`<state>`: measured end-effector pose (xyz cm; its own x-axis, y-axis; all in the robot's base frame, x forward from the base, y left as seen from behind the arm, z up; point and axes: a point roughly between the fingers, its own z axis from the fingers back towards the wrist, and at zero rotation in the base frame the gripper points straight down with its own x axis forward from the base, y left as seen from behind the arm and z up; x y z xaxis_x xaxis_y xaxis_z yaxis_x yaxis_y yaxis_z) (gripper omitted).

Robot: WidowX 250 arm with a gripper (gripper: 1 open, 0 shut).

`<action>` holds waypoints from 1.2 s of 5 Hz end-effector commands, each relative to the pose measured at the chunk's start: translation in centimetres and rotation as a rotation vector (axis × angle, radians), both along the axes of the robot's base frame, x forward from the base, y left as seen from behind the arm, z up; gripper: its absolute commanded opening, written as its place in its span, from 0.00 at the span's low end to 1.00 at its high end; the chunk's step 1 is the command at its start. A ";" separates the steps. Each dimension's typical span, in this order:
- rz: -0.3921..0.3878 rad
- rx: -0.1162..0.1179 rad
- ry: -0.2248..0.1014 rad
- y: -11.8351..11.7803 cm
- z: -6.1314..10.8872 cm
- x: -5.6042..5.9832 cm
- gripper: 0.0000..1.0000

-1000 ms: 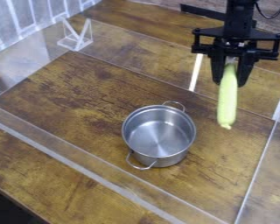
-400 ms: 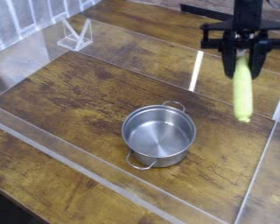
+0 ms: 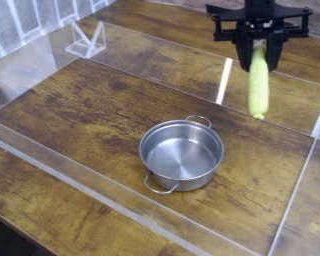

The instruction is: Move the green spoon to the right

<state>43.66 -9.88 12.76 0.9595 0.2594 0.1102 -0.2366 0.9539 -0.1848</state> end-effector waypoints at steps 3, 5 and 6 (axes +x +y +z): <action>-0.005 0.016 -0.067 -1.4 0.1 1.1 0.00; 0.113 0.034 -0.045 -1.0 0.4 1.4 0.00; 0.143 0.038 -0.032 -2.3 -0.3 1.7 0.00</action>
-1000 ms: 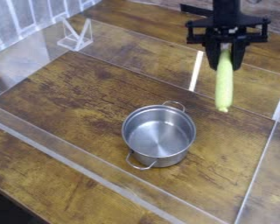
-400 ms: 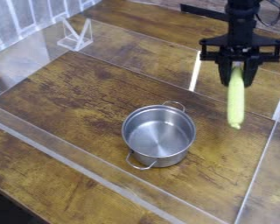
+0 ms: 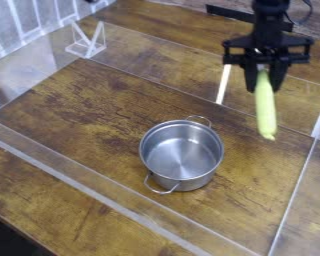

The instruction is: Move the green spoon to the right

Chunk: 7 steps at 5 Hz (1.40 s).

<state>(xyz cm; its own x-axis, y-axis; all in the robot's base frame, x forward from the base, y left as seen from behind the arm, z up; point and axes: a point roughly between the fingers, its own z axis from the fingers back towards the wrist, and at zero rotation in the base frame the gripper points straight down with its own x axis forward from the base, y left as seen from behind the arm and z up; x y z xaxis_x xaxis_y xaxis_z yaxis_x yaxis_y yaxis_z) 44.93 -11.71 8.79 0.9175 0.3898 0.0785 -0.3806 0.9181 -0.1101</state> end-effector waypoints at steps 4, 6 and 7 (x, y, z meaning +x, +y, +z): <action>0.290 -0.004 -0.052 2.4 3.2 1.3 0.00; 0.366 -0.001 -0.043 1.3 2.9 1.2 0.00; 0.383 -0.001 -0.034 0.2 2.8 1.0 0.00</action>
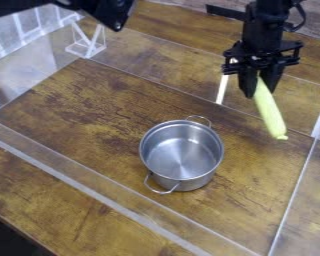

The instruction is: Move the green spoon to the right

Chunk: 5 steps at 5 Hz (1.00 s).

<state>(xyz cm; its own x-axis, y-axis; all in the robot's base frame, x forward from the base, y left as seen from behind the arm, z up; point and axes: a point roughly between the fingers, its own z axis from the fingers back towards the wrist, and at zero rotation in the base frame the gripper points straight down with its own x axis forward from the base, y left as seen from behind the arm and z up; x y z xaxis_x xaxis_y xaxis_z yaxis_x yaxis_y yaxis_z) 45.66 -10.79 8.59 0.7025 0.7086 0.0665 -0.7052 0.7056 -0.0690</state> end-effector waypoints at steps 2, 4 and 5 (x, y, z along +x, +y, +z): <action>-0.100 -0.027 -0.052 -1.0 2.9 0.2 0.00; -0.088 -0.050 -0.014 0.7 4.0 0.0 0.00; -0.117 -0.052 0.000 0.7 3.4 -0.3 0.00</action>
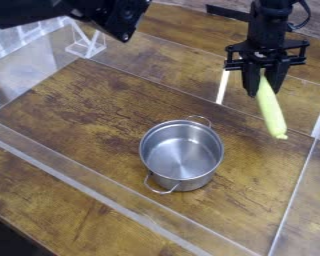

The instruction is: Move the green spoon to the right

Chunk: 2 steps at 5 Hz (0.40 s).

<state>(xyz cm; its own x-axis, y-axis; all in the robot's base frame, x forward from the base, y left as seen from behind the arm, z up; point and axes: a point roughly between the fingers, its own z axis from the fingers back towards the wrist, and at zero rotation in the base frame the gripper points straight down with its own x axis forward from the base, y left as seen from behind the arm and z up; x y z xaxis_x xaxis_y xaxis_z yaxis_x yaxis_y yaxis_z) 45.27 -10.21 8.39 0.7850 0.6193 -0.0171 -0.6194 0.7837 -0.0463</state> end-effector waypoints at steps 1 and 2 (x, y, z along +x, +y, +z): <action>-0.041 -0.010 -0.064 -0.6 2.6 -0.3 0.00; -0.081 -0.021 -0.057 -1.1 2.1 -0.6 0.00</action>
<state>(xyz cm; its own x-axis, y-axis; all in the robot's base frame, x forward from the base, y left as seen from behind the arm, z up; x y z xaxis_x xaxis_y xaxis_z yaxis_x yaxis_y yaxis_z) 44.81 -10.50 7.09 0.8222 0.5681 -0.0346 -0.5692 0.8212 -0.0411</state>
